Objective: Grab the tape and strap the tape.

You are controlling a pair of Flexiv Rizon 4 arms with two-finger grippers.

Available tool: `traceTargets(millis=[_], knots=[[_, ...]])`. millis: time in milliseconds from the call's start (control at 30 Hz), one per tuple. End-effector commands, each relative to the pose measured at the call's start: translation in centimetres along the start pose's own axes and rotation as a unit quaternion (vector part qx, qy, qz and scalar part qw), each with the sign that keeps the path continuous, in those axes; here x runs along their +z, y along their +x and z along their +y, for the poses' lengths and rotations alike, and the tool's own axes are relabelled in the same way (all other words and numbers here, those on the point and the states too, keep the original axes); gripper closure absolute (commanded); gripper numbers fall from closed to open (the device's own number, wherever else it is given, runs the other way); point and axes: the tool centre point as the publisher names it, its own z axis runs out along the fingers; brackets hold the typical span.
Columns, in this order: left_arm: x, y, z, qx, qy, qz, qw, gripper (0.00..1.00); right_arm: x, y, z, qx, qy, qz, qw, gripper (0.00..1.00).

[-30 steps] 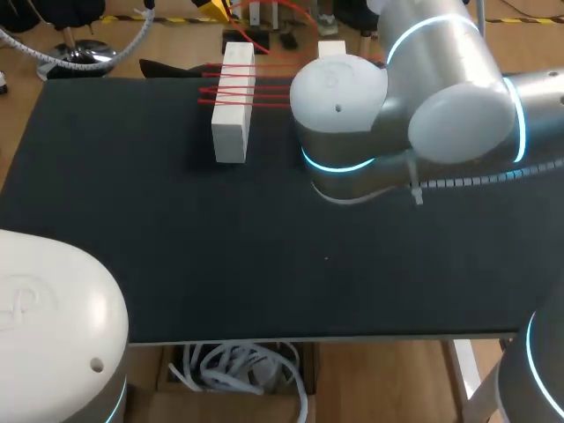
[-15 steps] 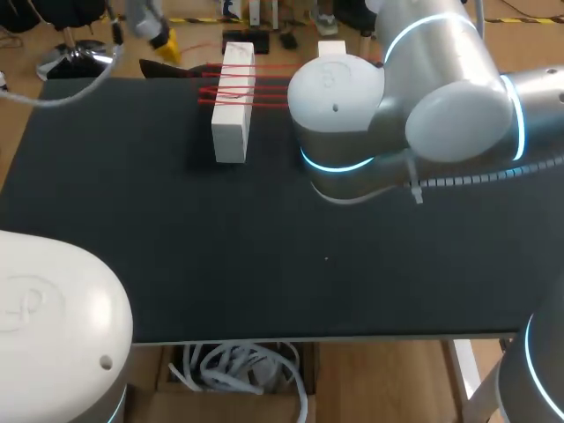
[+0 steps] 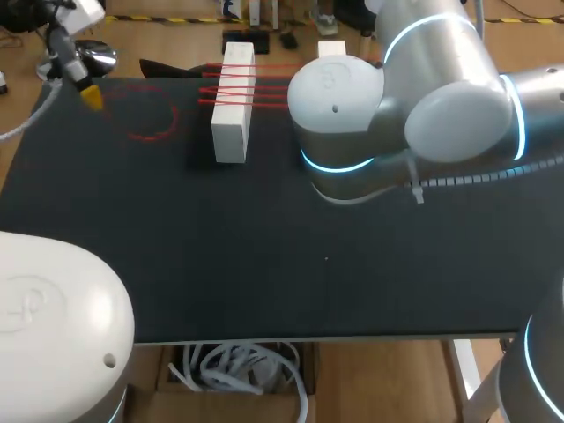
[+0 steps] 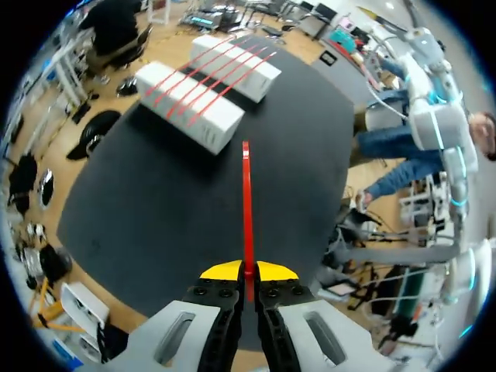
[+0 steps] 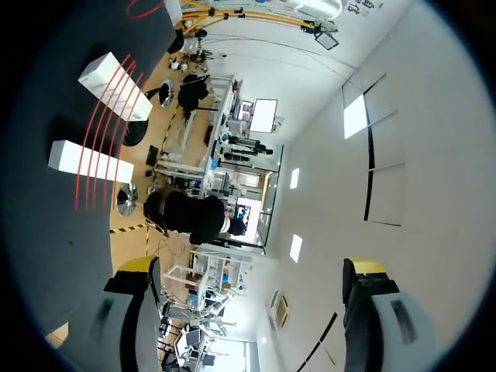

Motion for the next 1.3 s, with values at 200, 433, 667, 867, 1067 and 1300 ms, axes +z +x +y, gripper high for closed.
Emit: traceTargets(millis=[200,433,667,867,1067,1300], knots=[[2.1,-5.7,3.2,-0.205,-0.100,0.145,0.963,1.00,-0.1,-0.3,0.0,-0.001,0.000,0.004,1.000,0.00],[1.6,-8.7,5.6,-0.277,-0.096,0.165,0.942,1.00,-0.1,-0.3,0.0,-0.001,0.000,0.004,1.000,0.00],[1.5,-9.5,6.6,-0.302,-0.099,0.185,0.930,1.00,-0.1,-0.3,0.0,-0.001,0.000,0.004,1.000,0.00],[2.2,-8.7,7.6,-0.288,-0.060,0.180,0.939,0.54,-0.1,-0.3,0.0,-0.001,0.000,0.004,1.000,0.00],[2.2,-8.7,7.6,-0.288,-0.060,0.180,0.939,0.00,-0.1,-0.3,0.0,-0.001,0.000,0.004,1.000,0.00],[2.2,-8.7,7.6,-0.288,-0.060,0.180,0.939,0.00,-0.1,-0.3,0.0,-0.001,0.000,0.004,1.000,0.00]])
